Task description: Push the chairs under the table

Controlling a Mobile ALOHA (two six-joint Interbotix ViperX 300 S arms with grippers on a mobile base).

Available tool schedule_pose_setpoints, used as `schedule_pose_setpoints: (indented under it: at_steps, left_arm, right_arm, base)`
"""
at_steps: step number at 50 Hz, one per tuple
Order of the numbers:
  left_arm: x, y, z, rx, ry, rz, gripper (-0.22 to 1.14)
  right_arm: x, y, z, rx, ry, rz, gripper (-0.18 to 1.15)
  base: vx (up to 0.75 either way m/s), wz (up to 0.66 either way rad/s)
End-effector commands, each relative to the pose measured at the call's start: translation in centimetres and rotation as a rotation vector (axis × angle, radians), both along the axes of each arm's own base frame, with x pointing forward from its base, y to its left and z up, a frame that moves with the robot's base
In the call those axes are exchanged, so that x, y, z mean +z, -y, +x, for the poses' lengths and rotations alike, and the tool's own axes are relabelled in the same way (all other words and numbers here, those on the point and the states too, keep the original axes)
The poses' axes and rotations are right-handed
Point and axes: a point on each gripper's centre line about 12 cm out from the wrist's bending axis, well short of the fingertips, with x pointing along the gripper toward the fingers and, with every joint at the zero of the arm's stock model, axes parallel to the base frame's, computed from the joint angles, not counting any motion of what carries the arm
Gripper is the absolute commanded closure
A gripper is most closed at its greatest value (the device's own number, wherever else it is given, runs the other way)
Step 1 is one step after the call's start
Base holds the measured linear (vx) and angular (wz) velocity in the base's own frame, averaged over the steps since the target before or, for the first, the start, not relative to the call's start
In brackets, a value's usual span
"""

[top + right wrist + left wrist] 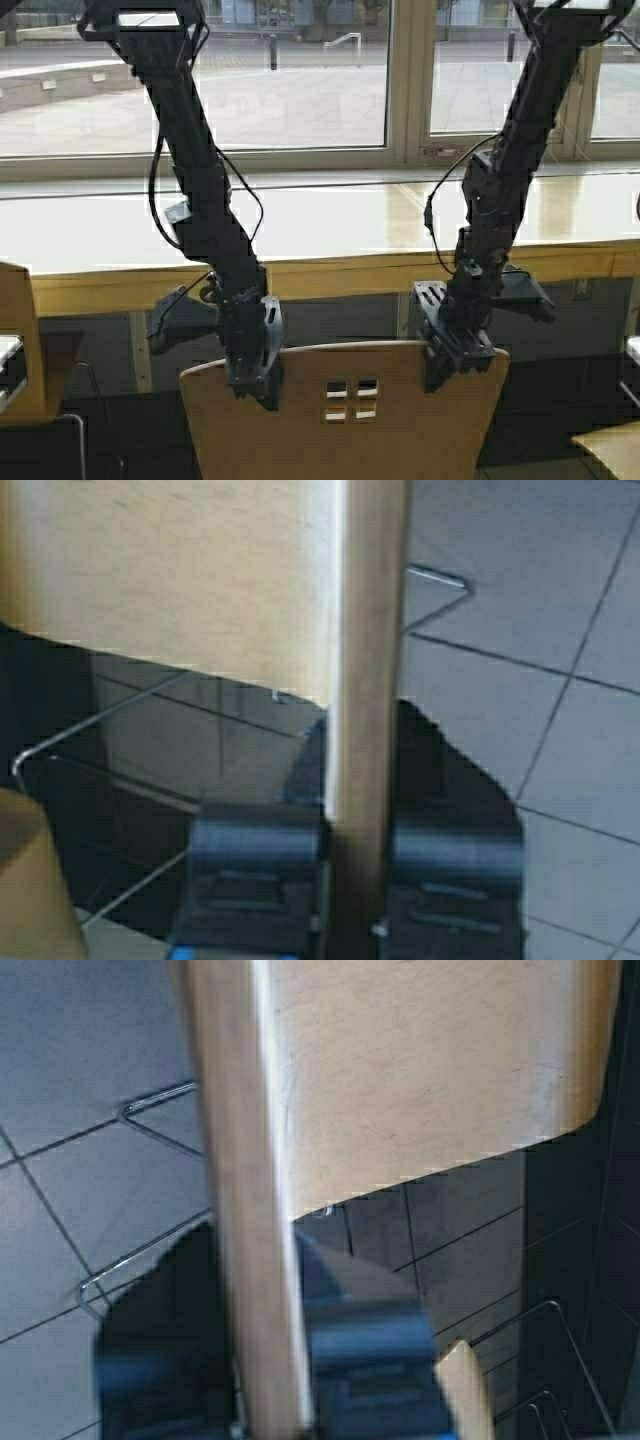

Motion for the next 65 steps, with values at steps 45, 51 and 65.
schedule_pose_setpoints:
  at_steps: [45, 51, 65]
  left_arm:
    - [1.4, -2.6, 2.9, -0.023, 0.063, 0.045, 0.89]
    - [1.4, -2.6, 2.9, -0.023, 0.064, 0.046, 0.89]
    - [1.5, -2.9, 2.1, -0.028, 0.042, 0.052, 0.89]
  right_arm:
    - [-1.7, -0.8, -1.2, 0.063, -0.024, -0.023, 0.93]
    - [-1.4, -1.1, -0.8, 0.069, -0.01, -0.02, 0.93]
    - [-1.3, -1.3, -1.5, 0.097, -0.022, -0.024, 0.93]
  base:
    - [0.25, 0.05]
    - [0.21, -0.01]
    - [0.19, -0.04]
